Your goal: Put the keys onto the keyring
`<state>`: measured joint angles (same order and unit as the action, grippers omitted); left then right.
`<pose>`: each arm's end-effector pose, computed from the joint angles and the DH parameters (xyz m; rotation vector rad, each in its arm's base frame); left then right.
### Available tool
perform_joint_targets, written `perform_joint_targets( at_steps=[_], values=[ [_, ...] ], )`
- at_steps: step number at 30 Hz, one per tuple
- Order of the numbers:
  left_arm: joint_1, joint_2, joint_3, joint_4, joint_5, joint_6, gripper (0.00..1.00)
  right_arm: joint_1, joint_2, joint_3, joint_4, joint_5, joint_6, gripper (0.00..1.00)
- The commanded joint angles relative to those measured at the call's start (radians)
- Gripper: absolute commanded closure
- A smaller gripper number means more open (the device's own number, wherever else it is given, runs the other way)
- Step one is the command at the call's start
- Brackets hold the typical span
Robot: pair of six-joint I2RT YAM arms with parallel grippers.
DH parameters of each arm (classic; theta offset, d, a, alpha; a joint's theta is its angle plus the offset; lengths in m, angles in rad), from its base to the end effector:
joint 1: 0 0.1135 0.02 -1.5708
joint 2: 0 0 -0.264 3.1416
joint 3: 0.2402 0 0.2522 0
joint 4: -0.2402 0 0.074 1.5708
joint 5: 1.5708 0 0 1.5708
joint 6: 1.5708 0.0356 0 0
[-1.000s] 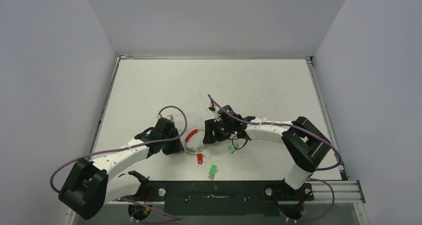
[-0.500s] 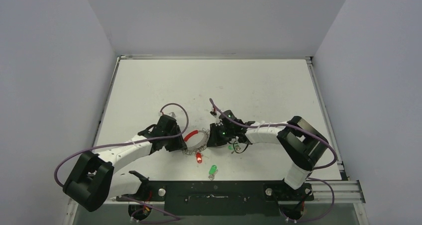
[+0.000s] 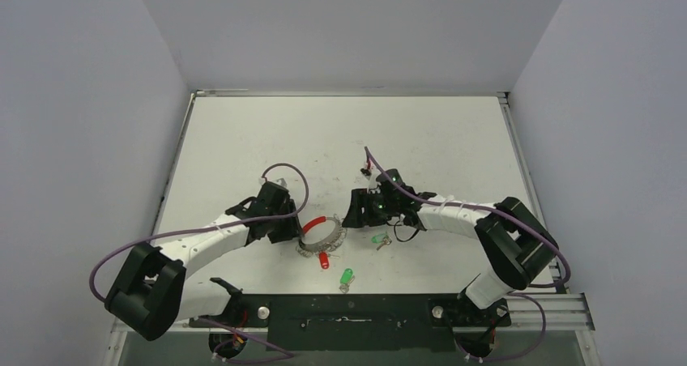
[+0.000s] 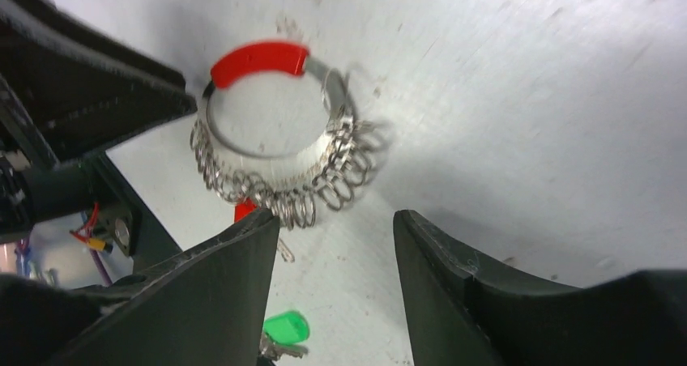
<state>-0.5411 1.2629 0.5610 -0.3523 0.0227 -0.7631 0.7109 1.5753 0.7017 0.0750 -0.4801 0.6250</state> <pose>0.1881 -0.1140 0.1574 -0.2919 2.6920 -0.4586 0.2152 0.2070 0.1526 -0.3678 2.5706 1.1472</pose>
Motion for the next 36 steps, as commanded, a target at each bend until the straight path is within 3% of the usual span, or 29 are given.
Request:
perform_joint_targets(
  at_steps=[1,11,17,22,27,33,36],
  values=[
    [0.003,-0.087,-0.030,-0.043,-0.023,0.003,0.60,-0.036,0.019,0.106,-0.071,0.017,-0.082,0.46],
    [0.004,-0.098,-0.141,0.077,0.053,-0.064,0.63,-0.016,0.118,0.088,0.026,-0.036,-0.025,0.67],
    [0.007,-0.016,-0.084,0.100,0.033,-0.033,0.68,0.039,0.123,0.049,0.072,-0.036,0.019,0.89],
    [0.019,0.070,0.015,0.105,0.007,0.017,0.69,0.070,0.077,0.005,0.079,-0.009,0.060,0.96],
    [0.026,0.170,0.135,0.086,0.005,0.076,0.69,0.078,-0.014,-0.023,0.050,0.018,0.066,0.88],
    [0.026,0.151,0.178,-0.012,-0.049,0.125,0.62,0.061,-0.103,0.001,-0.068,0.079,-0.010,0.61],
    [0.025,0.086,0.143,-0.023,-0.040,0.128,0.60,0.051,-0.110,0.017,-0.105,0.083,-0.034,0.54]
  ],
)
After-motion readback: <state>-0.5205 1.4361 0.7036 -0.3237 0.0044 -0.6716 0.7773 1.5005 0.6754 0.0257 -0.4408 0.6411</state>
